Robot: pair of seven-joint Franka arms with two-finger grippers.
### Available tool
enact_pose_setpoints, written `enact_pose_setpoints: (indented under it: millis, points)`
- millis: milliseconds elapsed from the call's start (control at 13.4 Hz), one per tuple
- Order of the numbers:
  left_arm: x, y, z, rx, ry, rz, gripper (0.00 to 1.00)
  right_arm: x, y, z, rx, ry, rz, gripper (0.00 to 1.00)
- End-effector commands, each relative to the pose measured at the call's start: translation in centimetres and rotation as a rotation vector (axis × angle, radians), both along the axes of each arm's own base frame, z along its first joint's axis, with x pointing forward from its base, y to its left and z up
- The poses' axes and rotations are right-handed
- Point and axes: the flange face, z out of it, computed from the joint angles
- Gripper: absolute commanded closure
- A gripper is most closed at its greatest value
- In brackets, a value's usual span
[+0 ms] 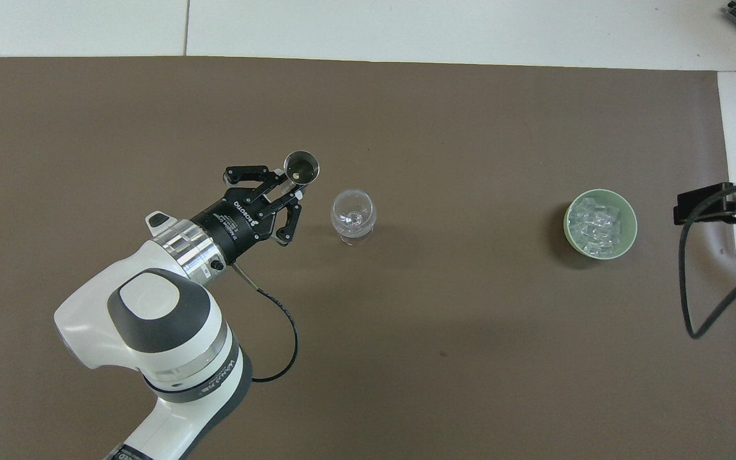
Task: Pour wine and add ice with both arms
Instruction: 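Carry the jigger with the left gripper to the clear glass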
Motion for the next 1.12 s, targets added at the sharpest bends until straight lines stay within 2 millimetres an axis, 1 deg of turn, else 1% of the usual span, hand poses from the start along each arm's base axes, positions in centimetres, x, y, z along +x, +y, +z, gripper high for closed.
enact_pose_setpoints:
  millis: [0,150,449,1048]
  points:
    - [1.5,-1.1,-0.3,0.049,-0.027,-0.004,1.00,-0.6,-0.2,0.1,0.019,0.005,0.010,0.00]
    - [1.2,-2.8,-0.5,0.106,-0.048,-0.025,1.00,-0.6,-0.2,0.1,0.019,0.005,0.010,0.00]
    - [1.1,-3.1,-0.5,0.177,-0.113,-0.084,1.00,-0.6,-0.1,0.1,0.019,0.005,0.012,0.00]
    - [0.5,-3.7,-0.7,0.218,-0.191,-0.176,1.00,-0.6,-0.2,0.0,0.019,0.006,0.010,0.00]
